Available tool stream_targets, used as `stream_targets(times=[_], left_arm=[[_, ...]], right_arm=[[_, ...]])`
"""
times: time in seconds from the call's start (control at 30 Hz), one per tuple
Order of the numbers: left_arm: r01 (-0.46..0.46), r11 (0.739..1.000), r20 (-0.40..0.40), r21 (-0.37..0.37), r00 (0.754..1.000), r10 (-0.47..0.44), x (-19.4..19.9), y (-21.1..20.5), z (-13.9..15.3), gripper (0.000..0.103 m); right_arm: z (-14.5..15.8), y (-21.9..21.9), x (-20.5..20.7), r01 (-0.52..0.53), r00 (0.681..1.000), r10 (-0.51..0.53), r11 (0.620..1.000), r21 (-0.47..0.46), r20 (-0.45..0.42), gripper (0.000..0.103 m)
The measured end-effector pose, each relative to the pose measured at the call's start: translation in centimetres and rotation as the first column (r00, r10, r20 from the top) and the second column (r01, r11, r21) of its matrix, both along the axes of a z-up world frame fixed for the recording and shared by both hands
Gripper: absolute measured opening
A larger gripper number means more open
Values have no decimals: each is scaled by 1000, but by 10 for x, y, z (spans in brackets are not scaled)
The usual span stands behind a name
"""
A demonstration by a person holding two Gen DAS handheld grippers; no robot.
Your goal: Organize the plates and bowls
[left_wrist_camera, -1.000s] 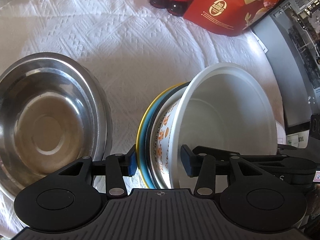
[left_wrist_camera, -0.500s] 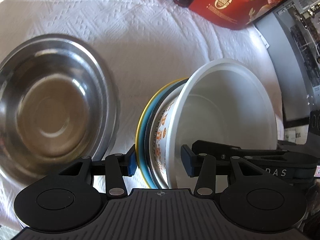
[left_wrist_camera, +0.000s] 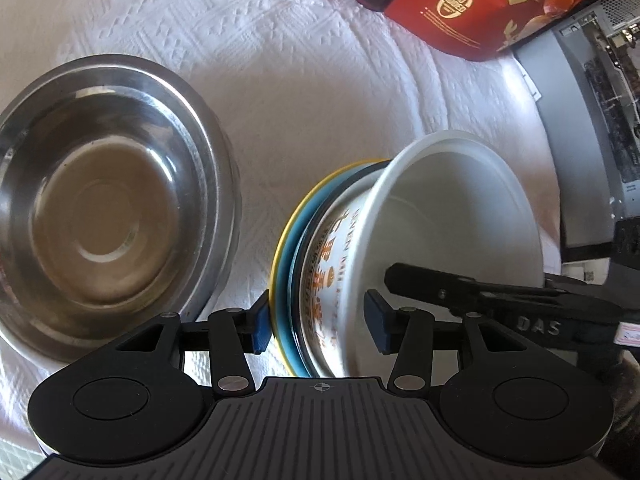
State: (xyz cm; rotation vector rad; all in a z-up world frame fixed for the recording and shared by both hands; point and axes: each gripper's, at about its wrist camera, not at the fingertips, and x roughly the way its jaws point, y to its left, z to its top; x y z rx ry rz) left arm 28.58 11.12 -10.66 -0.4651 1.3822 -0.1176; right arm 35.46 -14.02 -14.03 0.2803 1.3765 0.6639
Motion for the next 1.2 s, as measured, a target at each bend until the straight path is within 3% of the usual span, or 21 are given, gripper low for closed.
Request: stream_targets(times=[0.1,0.33,0.43,0.6,1.0,1.2], left_arm=[[19,1000,7,-1,1000,-19,-1,-3,2,53],[34,999,5,-22,999,-34,9,-8,-2,67],[52,997,14,-55,999,-52,13,-5,-1,67],[54,994,-3,-100,999,-55,17,5,-8,67],[74,994,42,-75,997,-71,8,6,-2,67],[86,996,58,-20,995,-84,6,0,0,67]], right_arm=[[-2,-2,0,13,1000,-13,1000,-24,0,65],[-3,-3,-5,8,1000,-8,1000,-2,-1,65],[-1,-7,-4,33,999,-32,999,37,-21,63],[4,-2,-12,32,999,-32,999,16,8,64],[2,-4,-11,49,999,-48,998,34,-23,65],[-2,-3,-7,45,998,-44,998,34,-42,65]])
